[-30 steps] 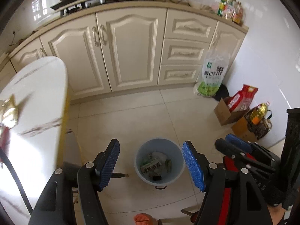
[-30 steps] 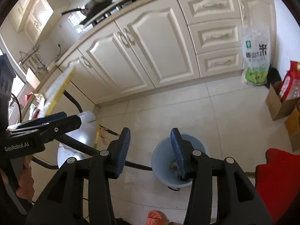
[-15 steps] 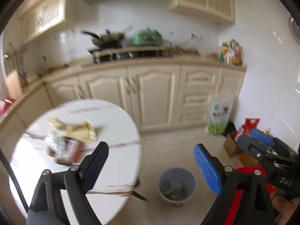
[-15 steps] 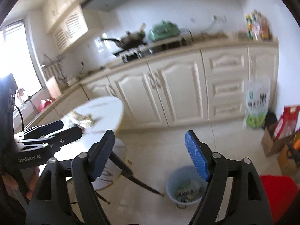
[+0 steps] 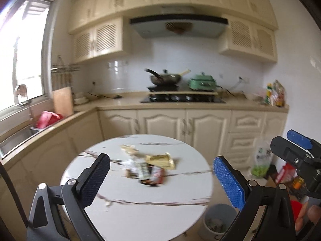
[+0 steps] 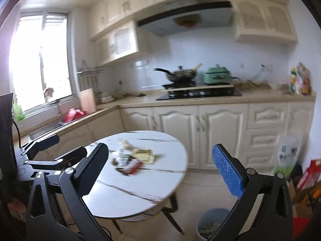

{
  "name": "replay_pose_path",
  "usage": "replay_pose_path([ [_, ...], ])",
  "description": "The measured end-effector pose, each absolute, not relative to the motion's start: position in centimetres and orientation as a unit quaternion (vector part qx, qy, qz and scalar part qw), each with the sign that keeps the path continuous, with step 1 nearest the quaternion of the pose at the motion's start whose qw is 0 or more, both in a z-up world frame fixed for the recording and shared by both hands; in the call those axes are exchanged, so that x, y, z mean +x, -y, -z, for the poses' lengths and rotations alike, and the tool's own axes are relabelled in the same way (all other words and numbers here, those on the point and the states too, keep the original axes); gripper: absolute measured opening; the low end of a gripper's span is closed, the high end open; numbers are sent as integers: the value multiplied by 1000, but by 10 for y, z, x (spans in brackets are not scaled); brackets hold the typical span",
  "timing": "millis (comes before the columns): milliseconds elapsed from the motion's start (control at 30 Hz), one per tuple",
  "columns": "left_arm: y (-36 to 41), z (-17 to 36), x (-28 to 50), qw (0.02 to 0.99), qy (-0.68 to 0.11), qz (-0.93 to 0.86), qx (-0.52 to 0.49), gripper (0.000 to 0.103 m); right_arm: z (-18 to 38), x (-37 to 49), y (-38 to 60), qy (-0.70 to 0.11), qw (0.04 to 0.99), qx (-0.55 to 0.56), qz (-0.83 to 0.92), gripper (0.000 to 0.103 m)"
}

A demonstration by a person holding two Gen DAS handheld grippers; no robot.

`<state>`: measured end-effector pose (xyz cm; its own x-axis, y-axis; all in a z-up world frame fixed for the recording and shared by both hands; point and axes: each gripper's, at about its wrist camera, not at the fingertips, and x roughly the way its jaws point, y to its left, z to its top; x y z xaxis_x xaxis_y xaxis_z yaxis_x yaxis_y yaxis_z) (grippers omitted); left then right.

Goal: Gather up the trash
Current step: 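Move both tools back toward the table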

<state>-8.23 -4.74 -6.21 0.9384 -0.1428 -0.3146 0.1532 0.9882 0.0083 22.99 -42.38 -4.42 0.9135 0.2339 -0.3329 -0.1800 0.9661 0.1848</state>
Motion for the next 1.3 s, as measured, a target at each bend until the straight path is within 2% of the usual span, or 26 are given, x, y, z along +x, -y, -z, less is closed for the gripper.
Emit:
replay_pose_path([
  [300,-5,83,-149,991,-127,23,-16,102,29,233,344,-173,973,23,-151,103],
  [500,-14,95,-141,991,-131,3,-27,102,32,238,328,-179,971,14,-157,103],
  [833,-12,97,-58,984,-177,-22,-20,102,60,278,329,-224,963,12,-150,103],
  [1233,-34,116,83,957,-287,-42,-13,102,180,409,302,-396,902,24,-168,103],
  [1300,-38,119,100,954,-297,-44,-11,102,198,425,295,-418,889,37,-182,99],
])
